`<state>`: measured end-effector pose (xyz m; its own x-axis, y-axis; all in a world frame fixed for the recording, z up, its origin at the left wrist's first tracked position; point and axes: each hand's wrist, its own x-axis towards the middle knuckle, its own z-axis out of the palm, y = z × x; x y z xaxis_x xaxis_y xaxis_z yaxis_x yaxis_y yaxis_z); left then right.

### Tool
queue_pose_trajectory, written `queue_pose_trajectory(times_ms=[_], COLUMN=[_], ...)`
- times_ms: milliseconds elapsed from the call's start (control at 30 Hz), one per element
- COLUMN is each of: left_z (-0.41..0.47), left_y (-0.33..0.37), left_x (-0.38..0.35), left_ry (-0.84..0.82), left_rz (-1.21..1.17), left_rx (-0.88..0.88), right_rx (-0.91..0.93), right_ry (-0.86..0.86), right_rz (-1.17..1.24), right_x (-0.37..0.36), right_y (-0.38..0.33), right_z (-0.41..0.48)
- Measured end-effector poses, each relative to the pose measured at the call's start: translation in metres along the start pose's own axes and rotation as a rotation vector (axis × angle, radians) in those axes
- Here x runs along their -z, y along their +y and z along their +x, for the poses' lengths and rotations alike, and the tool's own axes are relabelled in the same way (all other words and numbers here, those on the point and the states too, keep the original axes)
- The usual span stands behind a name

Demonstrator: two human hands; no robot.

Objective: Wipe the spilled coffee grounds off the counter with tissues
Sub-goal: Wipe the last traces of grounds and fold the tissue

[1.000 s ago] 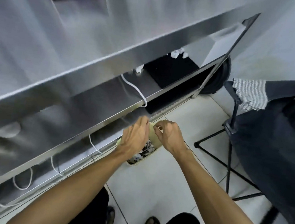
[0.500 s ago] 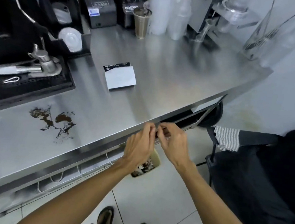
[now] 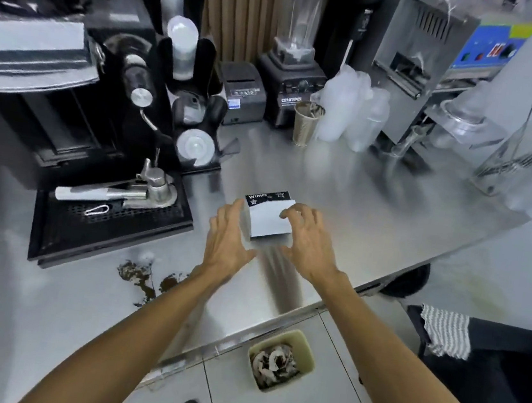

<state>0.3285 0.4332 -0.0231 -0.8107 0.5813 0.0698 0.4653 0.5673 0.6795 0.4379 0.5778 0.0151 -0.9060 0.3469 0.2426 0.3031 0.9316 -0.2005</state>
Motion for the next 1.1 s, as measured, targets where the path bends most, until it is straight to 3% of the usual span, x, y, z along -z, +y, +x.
queue_pose_trajectory(times_ms=[233,400,767,967,1100], left_z=[0.063,0.077,0.052,0.036,0.029], left_y=[-0.023,-0.034,-0.046,-0.04,-0.02], left_x=[-0.005,-0.005,0.013,0.029,0.053], left_ry=[-0.204,-0.245,-0.297,-0.316,-0.196], left_rz=[0.078,0.104,0.131,0.196,-0.147], left_rx=[-0.054,-0.09,-0.134,-0.085,0.011], right_rx=[0.049,0.116,-0.037,-0.029,0.02], right_ry=[-0.051,0.031,0.121,0.28,0.277], right_rz=[-0.111,-0.052,0.414,0.581,0.673], right_x=[-0.034,-0.038,0.016,0.056,0.07], right_y=[-0.01,-0.001,-0.029,-0.054,-0.063], right_z=[0.043,0.053,0.069,0.065,0.064])
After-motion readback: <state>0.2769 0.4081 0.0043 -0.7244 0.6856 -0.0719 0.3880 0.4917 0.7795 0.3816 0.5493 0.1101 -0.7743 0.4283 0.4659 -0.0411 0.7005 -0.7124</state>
